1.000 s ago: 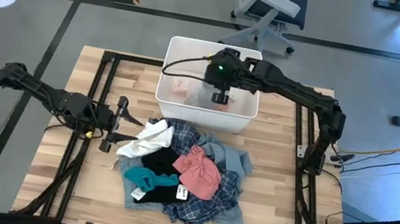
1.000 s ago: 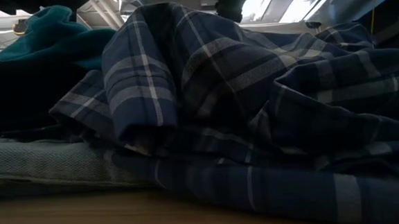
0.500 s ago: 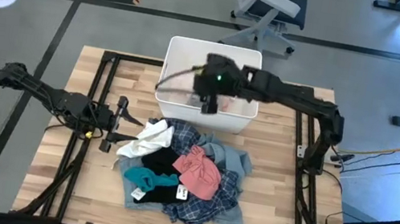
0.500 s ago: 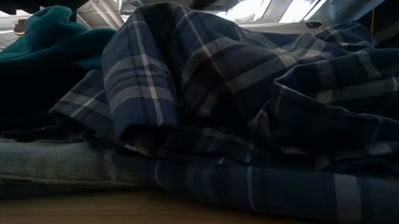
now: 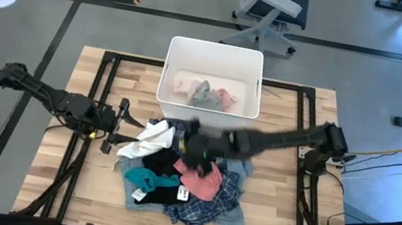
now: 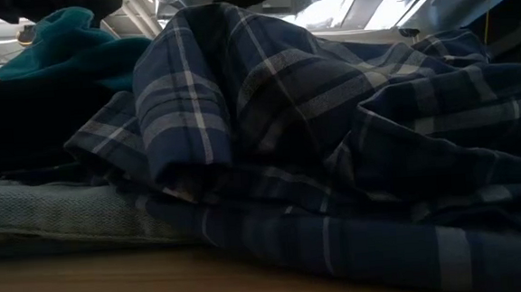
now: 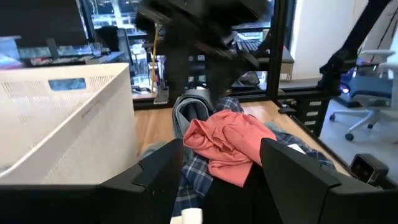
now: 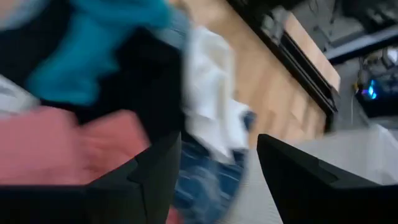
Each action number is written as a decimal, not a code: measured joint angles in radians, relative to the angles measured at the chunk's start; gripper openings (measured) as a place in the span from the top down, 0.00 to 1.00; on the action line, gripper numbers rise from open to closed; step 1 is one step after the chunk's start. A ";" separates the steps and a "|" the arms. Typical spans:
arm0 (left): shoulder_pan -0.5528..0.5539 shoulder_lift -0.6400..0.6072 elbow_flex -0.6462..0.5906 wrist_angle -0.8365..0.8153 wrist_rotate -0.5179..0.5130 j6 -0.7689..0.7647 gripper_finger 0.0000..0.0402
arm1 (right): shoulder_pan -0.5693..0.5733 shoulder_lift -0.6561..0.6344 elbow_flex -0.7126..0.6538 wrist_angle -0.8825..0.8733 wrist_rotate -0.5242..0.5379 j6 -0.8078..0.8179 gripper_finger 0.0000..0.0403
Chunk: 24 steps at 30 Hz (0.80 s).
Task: Sort clothes
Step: Put the white boxer into the white laundry bin
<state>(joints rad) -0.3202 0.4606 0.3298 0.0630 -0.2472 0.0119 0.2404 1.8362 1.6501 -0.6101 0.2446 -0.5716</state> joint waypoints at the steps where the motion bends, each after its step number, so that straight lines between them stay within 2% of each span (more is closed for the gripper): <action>1: 0.000 0.000 0.000 0.000 0.000 -0.019 0.48 | 0.035 0.000 -0.032 0.031 0.026 0.012 0.42; 8: 0.003 0.043 0.000 0.006 -0.008 -0.218 0.48 | 0.244 -0.001 -0.214 0.301 0.186 0.075 0.42; 16: 0.009 0.130 0.002 0.000 -0.017 -0.188 0.48 | 0.412 -0.001 -0.378 0.634 0.322 0.077 0.42; 21: 0.009 0.201 0.093 -0.218 -0.098 -0.239 0.48 | 0.454 -0.001 -0.465 0.729 0.377 0.144 0.42; 24: 0.009 0.262 0.152 -0.322 -0.105 -0.289 0.48 | 0.471 -0.001 -0.521 0.778 0.394 0.232 0.42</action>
<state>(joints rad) -0.3117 0.7224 0.4816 -0.2587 -0.3520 -0.2770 0.7111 1.8347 1.1287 0.1676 0.6388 -0.3394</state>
